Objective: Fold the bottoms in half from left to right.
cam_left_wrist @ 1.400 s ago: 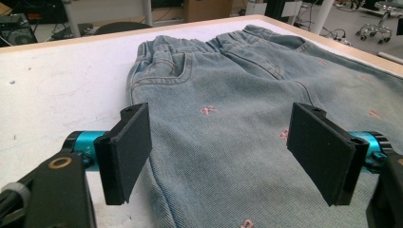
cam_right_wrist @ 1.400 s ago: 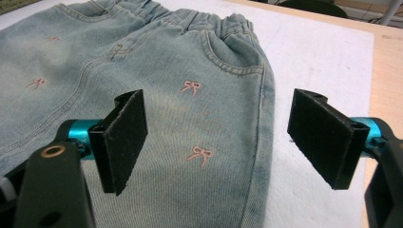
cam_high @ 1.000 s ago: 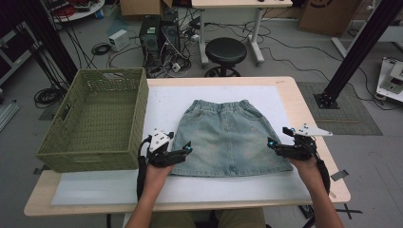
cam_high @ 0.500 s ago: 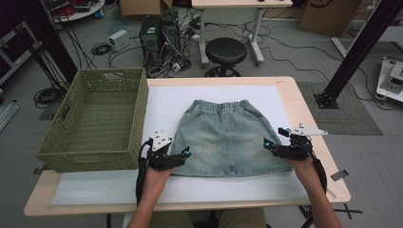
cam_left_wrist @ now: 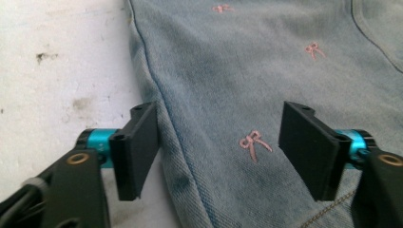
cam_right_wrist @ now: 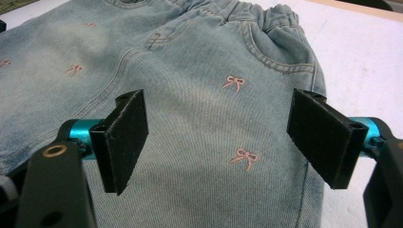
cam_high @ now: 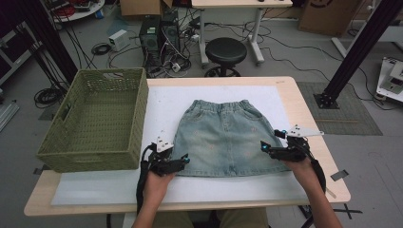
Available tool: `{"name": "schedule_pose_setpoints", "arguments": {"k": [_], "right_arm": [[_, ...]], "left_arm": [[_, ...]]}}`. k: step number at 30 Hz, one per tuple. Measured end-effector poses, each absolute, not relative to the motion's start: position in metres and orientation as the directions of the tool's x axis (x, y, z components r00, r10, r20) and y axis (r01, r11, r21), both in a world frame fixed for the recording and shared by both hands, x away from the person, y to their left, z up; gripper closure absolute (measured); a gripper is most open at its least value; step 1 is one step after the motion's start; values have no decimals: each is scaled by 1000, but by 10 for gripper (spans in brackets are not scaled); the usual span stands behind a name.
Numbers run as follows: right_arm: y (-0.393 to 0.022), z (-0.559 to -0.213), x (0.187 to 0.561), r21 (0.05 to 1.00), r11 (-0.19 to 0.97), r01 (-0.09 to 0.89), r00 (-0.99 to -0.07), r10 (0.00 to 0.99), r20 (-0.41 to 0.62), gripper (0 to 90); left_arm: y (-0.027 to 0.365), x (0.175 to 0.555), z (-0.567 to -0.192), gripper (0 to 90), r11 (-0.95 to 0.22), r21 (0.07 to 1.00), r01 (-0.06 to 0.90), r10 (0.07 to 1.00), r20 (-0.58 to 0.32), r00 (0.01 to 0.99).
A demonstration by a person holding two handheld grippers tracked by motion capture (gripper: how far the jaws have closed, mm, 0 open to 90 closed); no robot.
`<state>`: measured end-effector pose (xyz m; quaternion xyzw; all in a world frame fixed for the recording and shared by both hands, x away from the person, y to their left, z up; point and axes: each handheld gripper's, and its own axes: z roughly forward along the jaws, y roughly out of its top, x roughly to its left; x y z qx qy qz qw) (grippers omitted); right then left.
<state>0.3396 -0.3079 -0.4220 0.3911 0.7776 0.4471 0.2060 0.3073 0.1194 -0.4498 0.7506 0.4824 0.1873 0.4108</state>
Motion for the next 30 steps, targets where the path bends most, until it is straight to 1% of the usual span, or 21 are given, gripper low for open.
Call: {"name": "schedule_pose_setpoints", "arguments": {"k": [10, 12, 24, 26, 30], "right_arm": [[-307, -424, 340, 852, 299, 429, -610, 792, 30, 219], [-307, -424, 340, 853, 297, 430, -611, 791, 33, 219], [-302, -425, 340, 843, 305, 442, -628, 777, 48, 221], [-301, -425, 341, 841, 305, 447, -636, 769, 59, 241], [-296, -425, 342, 844, 304, 442, -649, 758, 67, 240]], "left_arm": [[123, 303, -450, 420, -198, 777, 598, 887, -118, 447], [123, 301, -450, 453, -203, 772, 602, 891, -110, 441], [127, 295, -451, 587, -200, 775, 599, 903, -91, 419], [127, 294, -451, 598, -203, 778, 594, 902, -88, 423], [128, 294, -452, 686, -196, 781, 594, 898, -100, 428]]}}
